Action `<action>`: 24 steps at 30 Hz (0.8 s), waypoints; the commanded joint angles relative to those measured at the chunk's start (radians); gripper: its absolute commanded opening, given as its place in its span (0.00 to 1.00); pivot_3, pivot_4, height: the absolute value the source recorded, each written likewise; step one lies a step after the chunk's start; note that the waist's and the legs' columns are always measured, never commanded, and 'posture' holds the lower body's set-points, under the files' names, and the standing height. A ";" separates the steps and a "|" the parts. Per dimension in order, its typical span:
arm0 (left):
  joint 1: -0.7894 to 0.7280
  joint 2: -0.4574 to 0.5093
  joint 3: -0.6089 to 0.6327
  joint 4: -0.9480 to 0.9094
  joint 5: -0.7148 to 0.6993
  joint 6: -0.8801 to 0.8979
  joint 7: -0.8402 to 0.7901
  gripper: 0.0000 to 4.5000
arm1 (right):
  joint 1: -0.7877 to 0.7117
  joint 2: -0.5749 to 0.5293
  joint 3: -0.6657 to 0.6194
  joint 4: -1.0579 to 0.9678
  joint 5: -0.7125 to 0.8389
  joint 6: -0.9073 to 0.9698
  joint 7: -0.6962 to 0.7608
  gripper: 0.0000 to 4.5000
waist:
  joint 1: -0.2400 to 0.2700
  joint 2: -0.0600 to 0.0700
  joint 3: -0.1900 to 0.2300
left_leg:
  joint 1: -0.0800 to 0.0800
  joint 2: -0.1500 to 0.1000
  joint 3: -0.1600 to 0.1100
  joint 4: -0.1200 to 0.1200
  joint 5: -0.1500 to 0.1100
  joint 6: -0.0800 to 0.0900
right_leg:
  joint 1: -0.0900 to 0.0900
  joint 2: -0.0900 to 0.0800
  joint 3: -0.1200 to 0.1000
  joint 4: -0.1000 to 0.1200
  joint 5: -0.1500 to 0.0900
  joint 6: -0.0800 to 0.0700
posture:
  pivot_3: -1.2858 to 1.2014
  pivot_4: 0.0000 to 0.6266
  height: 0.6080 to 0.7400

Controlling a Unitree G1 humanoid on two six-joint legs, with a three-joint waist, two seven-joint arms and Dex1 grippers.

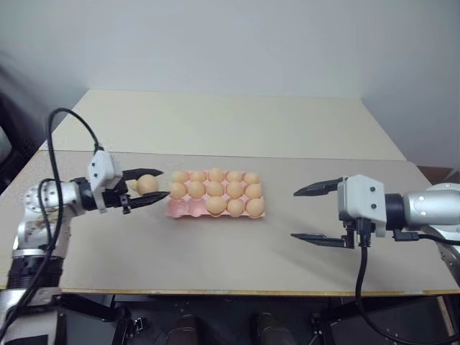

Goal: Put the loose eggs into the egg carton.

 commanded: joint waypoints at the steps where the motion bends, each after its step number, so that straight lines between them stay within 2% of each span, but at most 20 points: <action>1: -0.072 -0.057 -0.042 0.041 -0.009 -0.027 -0.040 0.55 | -0.008 -0.005 -0.043 -0.032 0.002 -0.013 -0.019 1.00 | 0.002 0.000 0.000 | 0.000 0.000 0.000 0.000 0.000 0.000 | 0.000 0.000 0.000 0.000 0.000 0.000 | 0.52 0.24 1.00; 5: -0.144 -0.119 -0.097 0.148 0.038 -0.060 -0.065 0.55 | 0.026 -0.013 -0.073 -0.062 0.007 0.005 -0.039 1.00 | 0.005 0.000 0.000 | 0.000 0.000 0.000 0.001 0.000 0.000 | 0.000 0.000 0.000 0.000 0.000 0.000 | 0.52 0.24 1.00; 12: -0.192 -0.137 -0.135 0.263 0.091 -0.112 -0.114 0.55 | 0.080 -0.018 -0.117 -0.105 0.016 0.030 -0.066 1.00 | 0.001 0.000 0.000 | 0.000 0.000 -0.001 0.001 0.000 0.000 | 0.000 0.001 0.001 0.000 0.000 0.000 | 0.52 0.24 1.00; 14: -0.197 -0.148 -0.135 0.287 0.093 -0.122 -0.121 0.70 | 0.093 -0.018 -0.126 -0.112 0.017 0.034 -0.071 1.00 | 0.001 0.000 0.000 | 0.000 0.000 -0.001 0.001 0.000 0.000 | 0.000 0.001 0.001 0.000 0.000 0.000 | 0.52 0.24 1.00; 19: -0.205 -0.175 -0.124 0.314 0.100 -0.152 -0.104 0.99 | 0.104 -0.017 -0.132 -0.114 0.019 0.032 -0.076 1.00 | 0.004 0.000 0.000 | -0.001 0.000 -0.001 0.001 0.000 0.000 | 0.000 0.001 0.001 0.000 0.000 0.000 | 0.52 0.24 1.00; 24: -0.204 -0.162 -0.118 0.311 0.108 -0.163 -0.104 0.99 | 0.094 -0.014 -0.120 -0.105 0.017 0.027 -0.080 1.00 | 0.003 0.000 0.000 | 0.000 0.000 -0.001 0.001 0.000 0.000 | 0.000 0.001 0.001 0.000 0.000 0.000 | 0.52 0.24 1.00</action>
